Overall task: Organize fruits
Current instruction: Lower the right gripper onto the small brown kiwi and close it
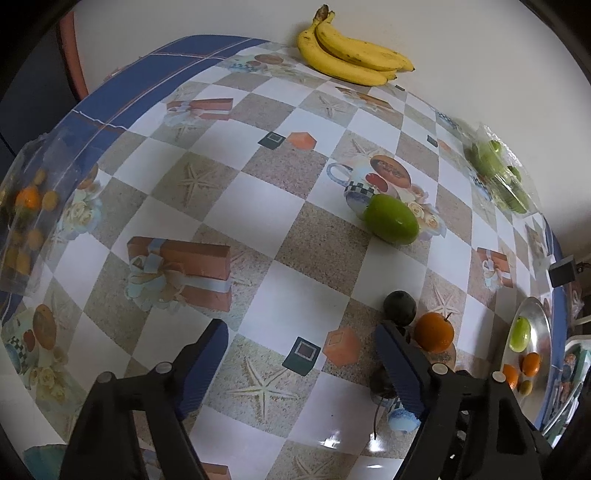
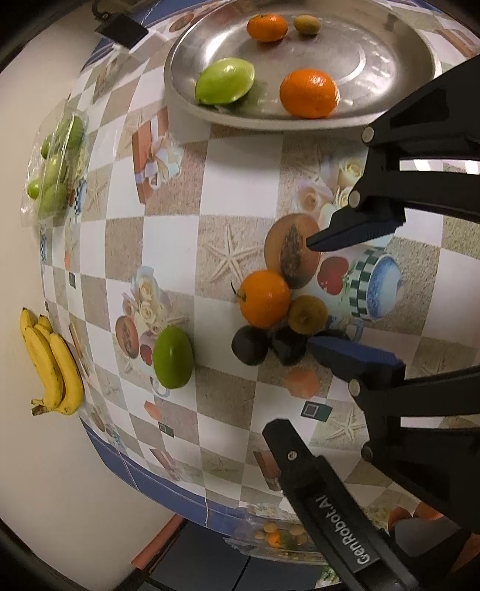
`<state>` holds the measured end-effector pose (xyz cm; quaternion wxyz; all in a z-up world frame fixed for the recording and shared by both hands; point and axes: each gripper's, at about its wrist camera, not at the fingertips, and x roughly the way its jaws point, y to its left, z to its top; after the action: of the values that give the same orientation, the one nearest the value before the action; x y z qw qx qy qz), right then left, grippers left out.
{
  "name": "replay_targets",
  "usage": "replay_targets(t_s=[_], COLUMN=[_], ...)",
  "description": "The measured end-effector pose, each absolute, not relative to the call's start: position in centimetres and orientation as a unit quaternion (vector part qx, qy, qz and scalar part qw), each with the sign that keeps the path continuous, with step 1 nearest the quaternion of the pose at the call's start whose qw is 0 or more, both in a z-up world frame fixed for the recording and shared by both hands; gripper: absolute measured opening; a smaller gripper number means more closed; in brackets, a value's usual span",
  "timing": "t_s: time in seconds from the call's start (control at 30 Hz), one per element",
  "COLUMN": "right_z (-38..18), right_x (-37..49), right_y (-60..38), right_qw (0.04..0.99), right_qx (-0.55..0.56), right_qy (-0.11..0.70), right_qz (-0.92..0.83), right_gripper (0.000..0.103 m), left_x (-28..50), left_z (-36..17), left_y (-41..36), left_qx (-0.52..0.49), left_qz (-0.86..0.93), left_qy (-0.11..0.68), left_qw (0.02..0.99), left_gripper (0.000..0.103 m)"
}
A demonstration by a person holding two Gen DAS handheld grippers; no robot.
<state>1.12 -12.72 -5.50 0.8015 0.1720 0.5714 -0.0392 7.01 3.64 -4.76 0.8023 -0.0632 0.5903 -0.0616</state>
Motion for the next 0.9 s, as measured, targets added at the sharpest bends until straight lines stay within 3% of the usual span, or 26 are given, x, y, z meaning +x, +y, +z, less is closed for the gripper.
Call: replay_targets(t_s=[0.07, 0.4, 0.9], right_z=[-5.8, -6.6, -7.1], right_x=[1.3, 2.1, 2.5], right_y=[-12.6, -12.0, -12.1], right_qw=[0.800, 0.792, 0.789], right_qx=[0.173, 0.183, 0.190], right_qy=[0.573, 0.582, 0.584], right_qz=[-0.035, -0.021, -0.023], right_gripper=[0.039, 0.027, 0.025], left_x=[7.1, 7.3, 7.4], left_z=[-4.7, -4.9, -5.1], left_y=[3.5, 3.2, 2.9], left_qx=[-0.063, -0.055, -0.047], left_qz=[-0.063, -0.064, -0.064], left_qy=[0.590, 0.590, 0.591], left_qw=[0.803, 0.803, 0.802], left_gripper=[0.084, 0.084, 0.084])
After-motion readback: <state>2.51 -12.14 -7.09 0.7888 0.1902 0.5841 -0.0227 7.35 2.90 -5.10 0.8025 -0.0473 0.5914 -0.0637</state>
